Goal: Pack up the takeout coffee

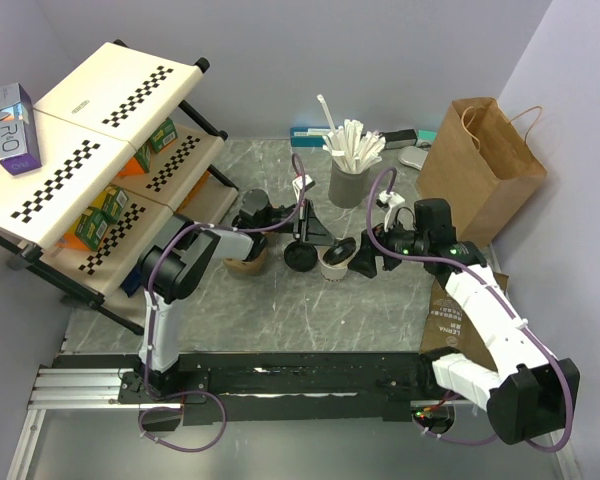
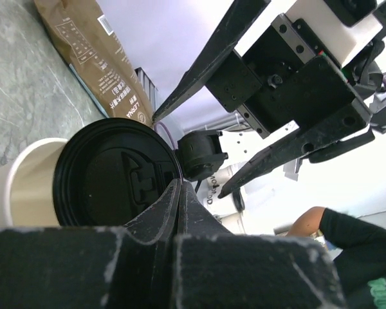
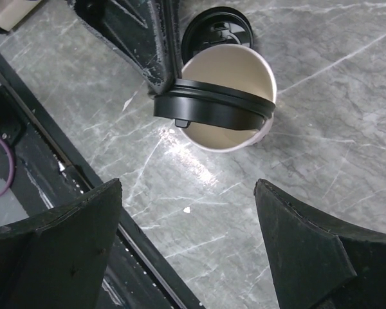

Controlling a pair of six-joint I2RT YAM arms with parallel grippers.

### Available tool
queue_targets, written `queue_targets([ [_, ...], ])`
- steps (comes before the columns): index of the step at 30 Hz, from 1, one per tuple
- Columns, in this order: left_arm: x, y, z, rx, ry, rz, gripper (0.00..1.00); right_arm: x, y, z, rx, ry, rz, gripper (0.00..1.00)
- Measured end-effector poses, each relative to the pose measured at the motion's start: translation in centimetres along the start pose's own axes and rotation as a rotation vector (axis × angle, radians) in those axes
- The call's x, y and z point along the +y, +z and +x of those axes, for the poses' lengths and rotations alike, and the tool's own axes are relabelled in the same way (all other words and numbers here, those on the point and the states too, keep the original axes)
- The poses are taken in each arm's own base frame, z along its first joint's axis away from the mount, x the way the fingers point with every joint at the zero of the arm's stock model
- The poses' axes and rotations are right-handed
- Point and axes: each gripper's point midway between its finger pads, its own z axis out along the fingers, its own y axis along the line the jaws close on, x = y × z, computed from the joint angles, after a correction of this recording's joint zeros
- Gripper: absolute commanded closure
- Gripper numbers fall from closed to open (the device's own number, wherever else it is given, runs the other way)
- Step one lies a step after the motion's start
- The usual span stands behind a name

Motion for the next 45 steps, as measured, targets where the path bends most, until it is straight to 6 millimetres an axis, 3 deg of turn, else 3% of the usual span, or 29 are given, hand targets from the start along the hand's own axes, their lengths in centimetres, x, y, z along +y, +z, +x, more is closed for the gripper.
queue_targets([
  [5, 0.2, 0.1, -0.3, -0.014, -0.021, -0.004, 0.84, -0.8, 0.4, 0.2, 0.015, 0.017, 0.028, 0.11],
  [15, 0.9, -0.6, -1.0, -0.038, -0.042, -0.030, 0.77, -2.2, 1.5, -0.7, 0.027, 0.044, 0.067, 0.11],
  [23, 1.7, -1.6, -1.9, -0.051, -0.004, -0.062, 0.61, -2.8, 1.7, -1.6, 0.024, 0.019, 0.082, 0.18],
  [26, 1.6, -1.6, -2.3, -0.038, 0.045, -0.088, 0.59, -2.5, 1.2, -2.4, 0.008, -0.082, 0.066, 0.23],
  [30, 0.8, -1.9, -3.5, -0.017, 0.162, -0.153, 0.57, -0.6, -0.3, -3.1, 0.028, -0.338, -0.014, 0.24],
  [34, 0.7, -2.6, -6.3, -0.026, 0.334, -0.326, 0.54, 2.1, -0.9, -3.6, 0.061, -0.658, -0.108, 0.30],
  [36, 0.7, -3.9, -7.3, -0.035, 0.425, -0.430, 0.51, 3.0, -0.6, -2.7, 0.105, -0.810, -0.156, 0.32],
  [39, 0.4, -6.1, -7.1, -0.034, 0.486, -0.535, 0.50, 3.2, 0.3, -0.6, 0.205, -0.956, -0.225, 0.35],
  [45, 0.0, -10.7, -5.6, -0.047, 0.512, -0.664, 0.49, 1.6, 2.1, 1.7, 0.367, -1.092, -0.287, 0.39],
])
